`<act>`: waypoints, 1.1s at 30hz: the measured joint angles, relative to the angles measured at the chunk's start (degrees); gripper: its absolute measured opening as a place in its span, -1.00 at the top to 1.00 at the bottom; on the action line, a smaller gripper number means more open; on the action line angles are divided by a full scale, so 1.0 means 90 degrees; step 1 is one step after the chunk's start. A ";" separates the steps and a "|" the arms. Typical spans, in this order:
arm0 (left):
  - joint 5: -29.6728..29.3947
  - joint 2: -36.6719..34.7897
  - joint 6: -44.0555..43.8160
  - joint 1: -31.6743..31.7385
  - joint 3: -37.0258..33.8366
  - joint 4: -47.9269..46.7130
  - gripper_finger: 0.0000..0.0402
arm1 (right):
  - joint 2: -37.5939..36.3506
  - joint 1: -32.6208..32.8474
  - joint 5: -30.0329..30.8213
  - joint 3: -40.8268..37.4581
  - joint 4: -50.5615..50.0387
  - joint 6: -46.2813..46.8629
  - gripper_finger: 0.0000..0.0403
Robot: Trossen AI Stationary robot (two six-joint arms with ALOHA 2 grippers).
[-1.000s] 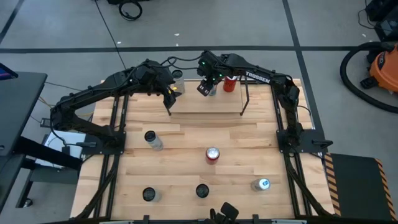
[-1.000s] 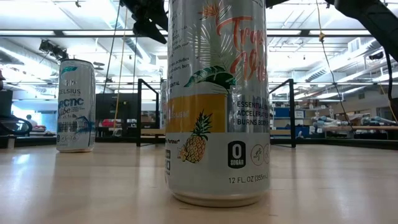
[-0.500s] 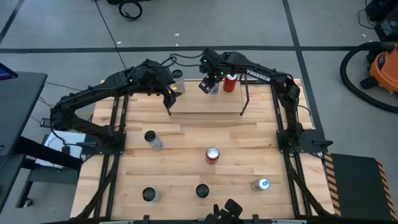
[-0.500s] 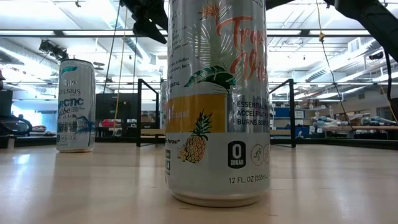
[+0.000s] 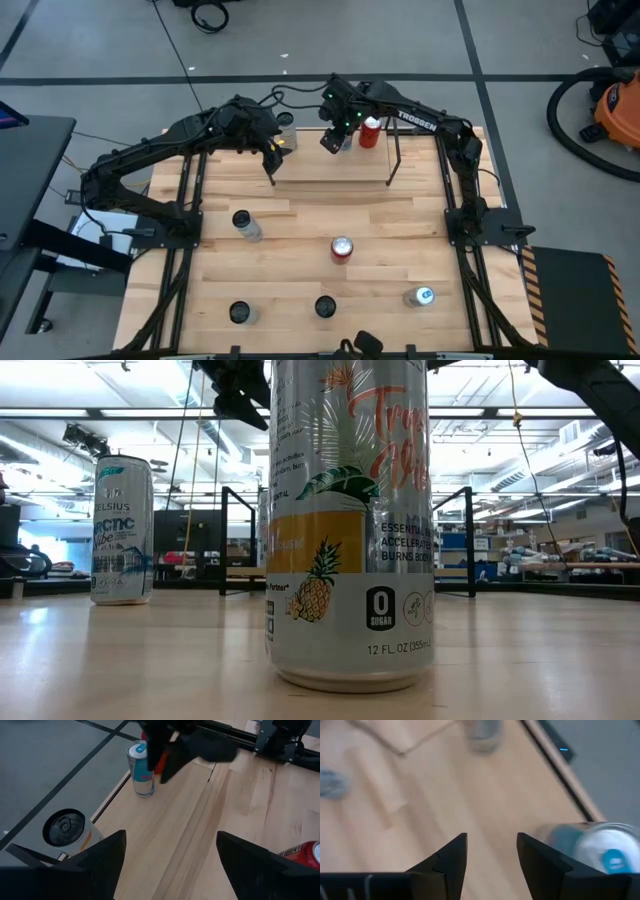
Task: Place canned beverage on shelf
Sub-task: Put the top white blue soda can on the shelf
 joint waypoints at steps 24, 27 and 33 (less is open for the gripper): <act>0.0010 0.0000 -0.0462 -0.0964 0.0000 -0.1746 -0.55 | -0.0720 0.1082 0.1326 0.1764 -0.2411 -0.0377 0.10; 0.0002 0.0000 -0.0901 -0.1222 0.0000 -0.2290 -0.55 | -0.0988 0.1204 0.1346 0.1764 -0.2453 -0.0243 0.10; 0.0012 0.0000 -0.1962 -0.1763 0.0000 -0.2794 -0.55 | -0.1475 0.1367 0.1467 0.1757 -0.2767 -0.0221 0.10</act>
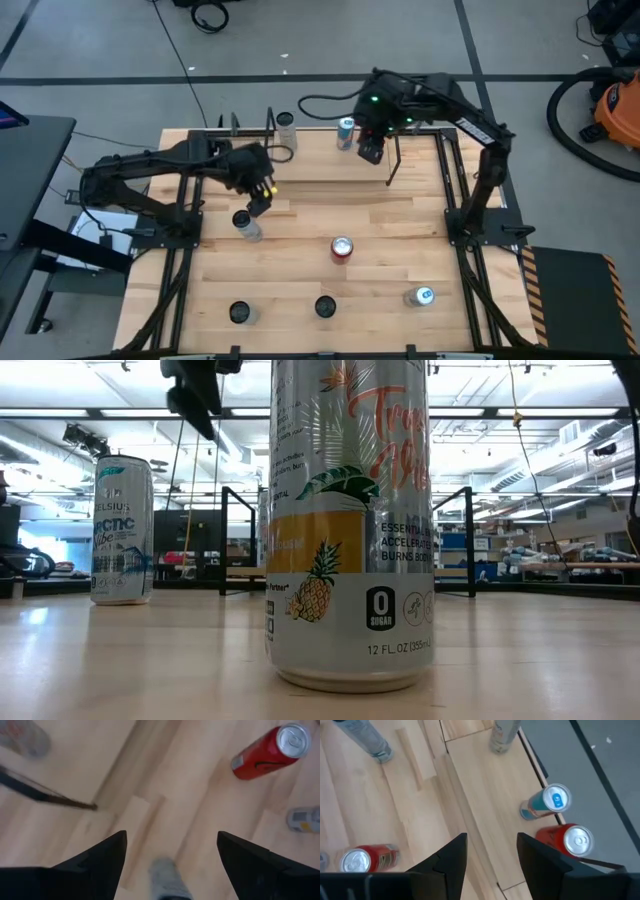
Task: Place canned beverage on shelf
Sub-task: Put the top white blue soda can on the shelf
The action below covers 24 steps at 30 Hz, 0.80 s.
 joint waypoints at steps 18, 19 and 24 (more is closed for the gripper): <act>-0.0380 0.0000 -0.2136 -0.1261 0.0000 -0.1419 -0.55 | -0.0621 0.0131 0.0030 -0.0002 -0.0076 -0.0019 0.10; -0.0433 0.0000 -0.2269 -0.1285 0.0000 -0.1583 -0.55 | -0.0621 0.0132 0.0030 -0.0007 -0.0075 -0.0019 0.10; -0.0618 -0.0002 -0.2501 -0.1418 0.0000 -0.2011 -0.55 | -0.0618 0.0161 0.0015 -0.0214 -0.0079 -0.0058 0.10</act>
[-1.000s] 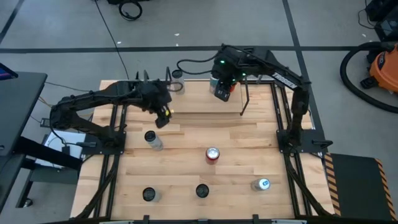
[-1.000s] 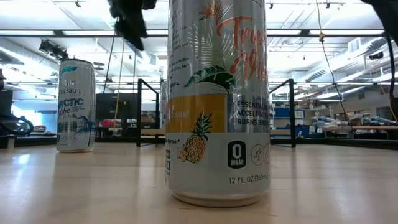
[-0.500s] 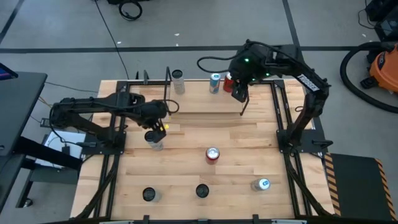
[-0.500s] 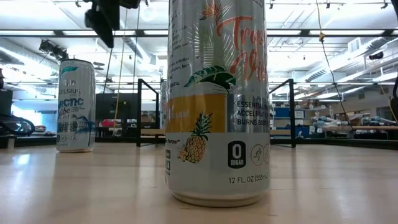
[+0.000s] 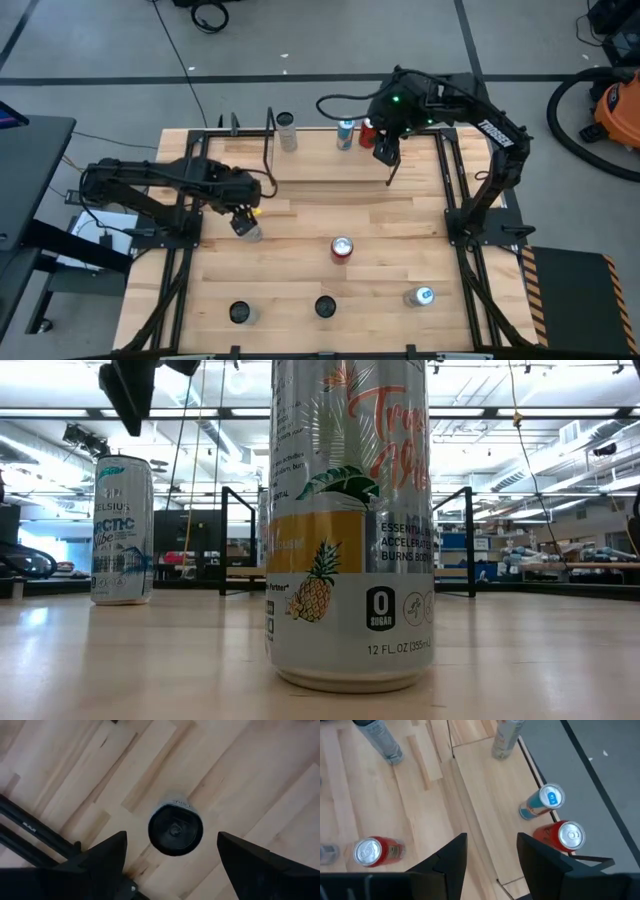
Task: Place canned beverage on shelf
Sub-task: Put the top white blue soda can on the shelf
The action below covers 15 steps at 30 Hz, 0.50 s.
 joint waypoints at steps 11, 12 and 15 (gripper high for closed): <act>0.0010 -0.0054 -0.0494 -0.0071 -0.1043 0.0272 -0.55 | -0.0005 0.0009 0.0002 -0.0504 0.0055 -0.0211 0.10; 0.0072 -0.0053 -0.0501 -0.0054 -0.1079 0.0282 -0.55 | -0.0005 0.0009 0.0002 -0.0521 0.0119 -0.0216 0.10; 0.0257 -0.0057 -0.0496 0.0004 -0.1097 0.0562 -0.55 | -0.0002 0.0009 0.0005 -0.0527 0.0200 -0.0232 0.10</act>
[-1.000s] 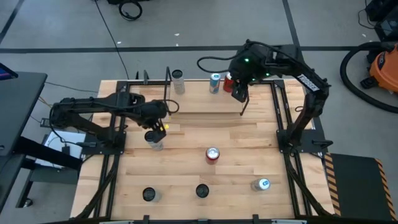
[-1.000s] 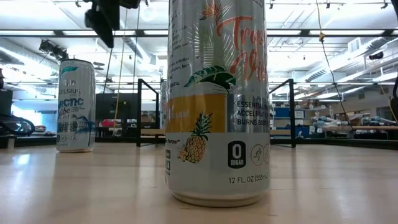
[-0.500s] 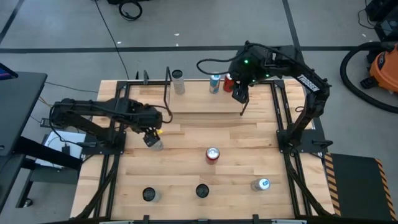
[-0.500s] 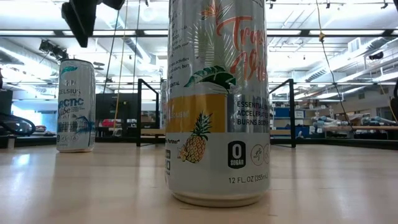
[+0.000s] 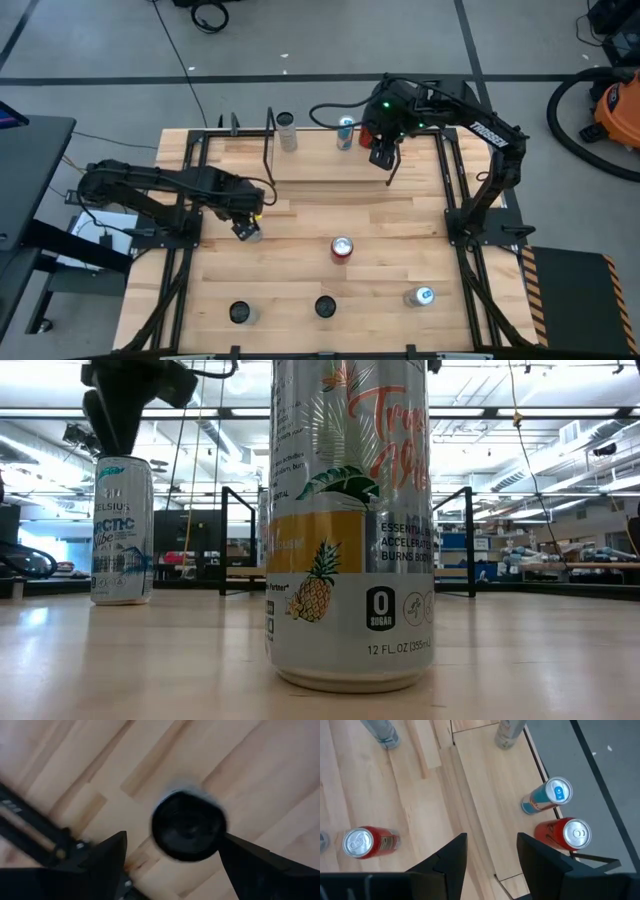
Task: Place canned beverage on shelf
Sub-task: Put the top white blue soda can on the shelf
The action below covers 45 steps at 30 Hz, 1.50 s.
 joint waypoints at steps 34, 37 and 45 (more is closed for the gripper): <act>0.0820 -0.0037 0.0449 0.0335 -0.0890 0.1317 -0.54 | 0.0000 -0.0009 0.0007 0.0000 0.0122 -0.0113 0.10; 0.0847 -0.0037 0.0456 0.0335 -0.0890 0.1319 -0.46 | 0.0000 -0.0008 0.0010 0.0000 0.0170 -0.0116 0.10; 0.0941 -0.0037 0.0447 0.0335 -0.0885 0.1324 -0.26 | 0.0000 -0.0009 0.0012 0.0000 0.0184 -0.0116 0.09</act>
